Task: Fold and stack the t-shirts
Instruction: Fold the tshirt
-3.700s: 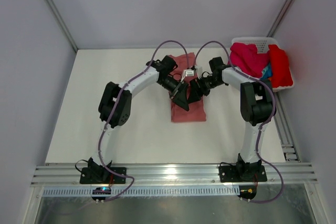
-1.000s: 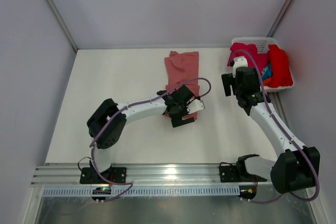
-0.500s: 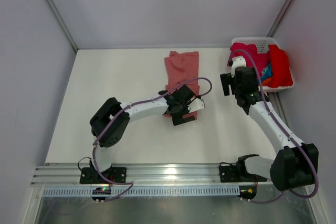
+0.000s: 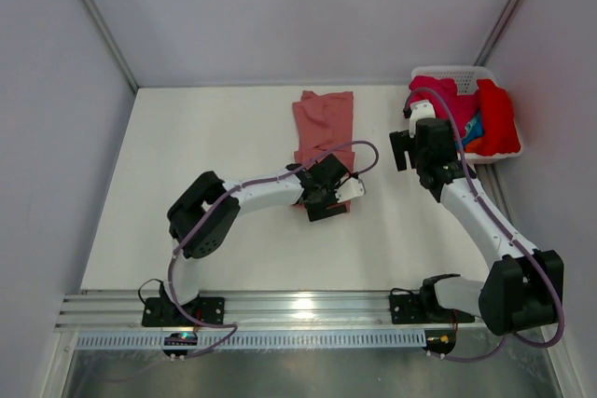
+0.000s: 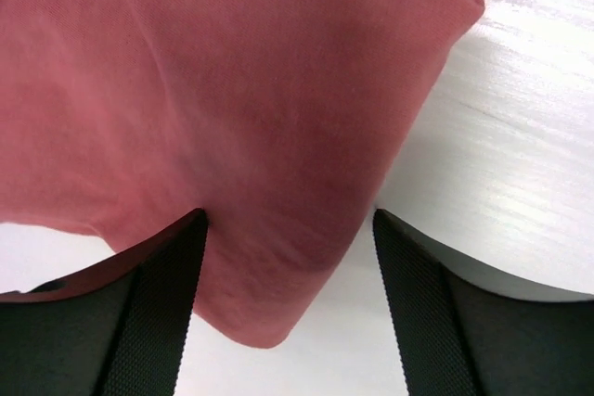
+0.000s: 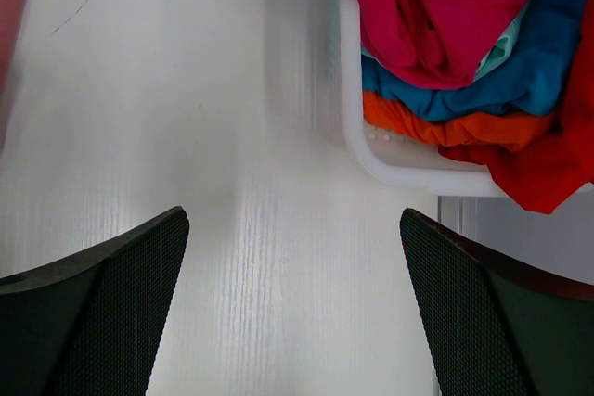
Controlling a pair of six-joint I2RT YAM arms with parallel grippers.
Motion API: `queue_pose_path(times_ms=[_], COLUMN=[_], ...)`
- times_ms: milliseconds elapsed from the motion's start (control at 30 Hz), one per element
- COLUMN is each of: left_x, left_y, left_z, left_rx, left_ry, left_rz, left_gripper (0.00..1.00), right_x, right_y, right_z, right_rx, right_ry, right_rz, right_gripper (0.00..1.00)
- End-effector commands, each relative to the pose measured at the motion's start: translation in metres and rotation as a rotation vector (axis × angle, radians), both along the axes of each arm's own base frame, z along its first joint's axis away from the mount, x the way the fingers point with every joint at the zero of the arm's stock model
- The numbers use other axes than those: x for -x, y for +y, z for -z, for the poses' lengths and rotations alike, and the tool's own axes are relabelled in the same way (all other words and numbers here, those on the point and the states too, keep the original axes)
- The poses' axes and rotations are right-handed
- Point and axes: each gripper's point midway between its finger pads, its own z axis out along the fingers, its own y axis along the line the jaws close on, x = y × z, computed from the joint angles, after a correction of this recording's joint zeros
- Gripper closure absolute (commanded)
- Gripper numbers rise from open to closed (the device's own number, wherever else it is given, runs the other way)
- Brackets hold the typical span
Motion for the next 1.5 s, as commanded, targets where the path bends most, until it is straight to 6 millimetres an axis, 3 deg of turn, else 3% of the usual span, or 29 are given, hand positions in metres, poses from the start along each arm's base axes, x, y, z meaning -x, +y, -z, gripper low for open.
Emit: queue_pose_path(times_ms=[0,67,133,167,267,300,467,633,933,967,1033,1067,1133,1267,1333,1467], left_x=[0.001,0.000,0.001,0.000,0.004,0.007,0.026,0.057,0.141,0.157,0.177,0.180,0.184,0.179,0.163,0.126], left_y=[-0.003,-0.007,-0.007,-0.010,-0.012,-0.012,-0.008,-0.007,0.004,-0.005,0.006,-0.001,0.002,-0.011,-0.021,-0.029], left_z=[0.028,0.029,0.029,0.028,0.026,0.027,0.024,0.007,-0.034,-0.049,-0.062,-0.073,-0.085,-0.116,-0.131,-0.141], left_rx=[-0.023,-0.020,-0.022,-0.018,-0.015,-0.016,-0.016,0.024,0.054,0.102,0.055,0.080,0.061,0.108,0.121,0.117], left_ry=[0.030,0.034,0.044,0.047,0.075,0.091,0.187,0.321,0.676,0.769,0.882,0.917,0.952,0.934,0.856,0.706], left_rz=[0.006,0.007,0.008,0.012,0.011,0.014,0.005,0.012,0.102,0.148,0.161,0.177,0.183,0.224,0.268,0.277], left_gripper=[0.28,0.36,0.53,0.66,0.86,0.88,0.91,0.91,0.92,0.93,0.94,0.94,0.94,0.93,0.92,0.91], right_x=[-0.008,-0.008,-0.009,-0.009,-0.009,-0.009,-0.009,-0.009,-0.008,-0.008,-0.008,-0.008,-0.008,-0.008,-0.008,-0.008], right_y=[0.003,0.004,0.004,0.004,0.004,0.004,0.003,0.005,0.006,0.006,0.007,0.007,0.006,0.002,0.001,0.000], right_z=[-0.011,-0.010,-0.009,-0.010,-0.009,-0.008,-0.009,-0.009,-0.012,-0.013,-0.014,-0.015,-0.016,-0.020,-0.022,-0.024], right_rx=[-0.012,-0.012,-0.013,-0.013,-0.011,-0.011,-0.009,-0.011,-0.026,-0.025,-0.030,-0.029,-0.027,-0.015,-0.010,-0.003], right_ry=[-0.045,-0.044,-0.041,-0.040,-0.039,-0.036,-0.037,-0.037,-0.042,-0.044,-0.049,-0.050,-0.056,-0.070,-0.076,-0.082], right_rz=[-0.007,-0.007,-0.008,-0.011,-0.010,-0.010,-0.008,-0.014,-0.016,-0.015,-0.017,-0.015,-0.008,0.005,0.010,0.013], right_gripper=[0.00,0.01,0.01,0.01,0.01,0.01,0.01,0.01,0.01,0.01,0.01,0.01,0.01,0.01,0.01,0.01])
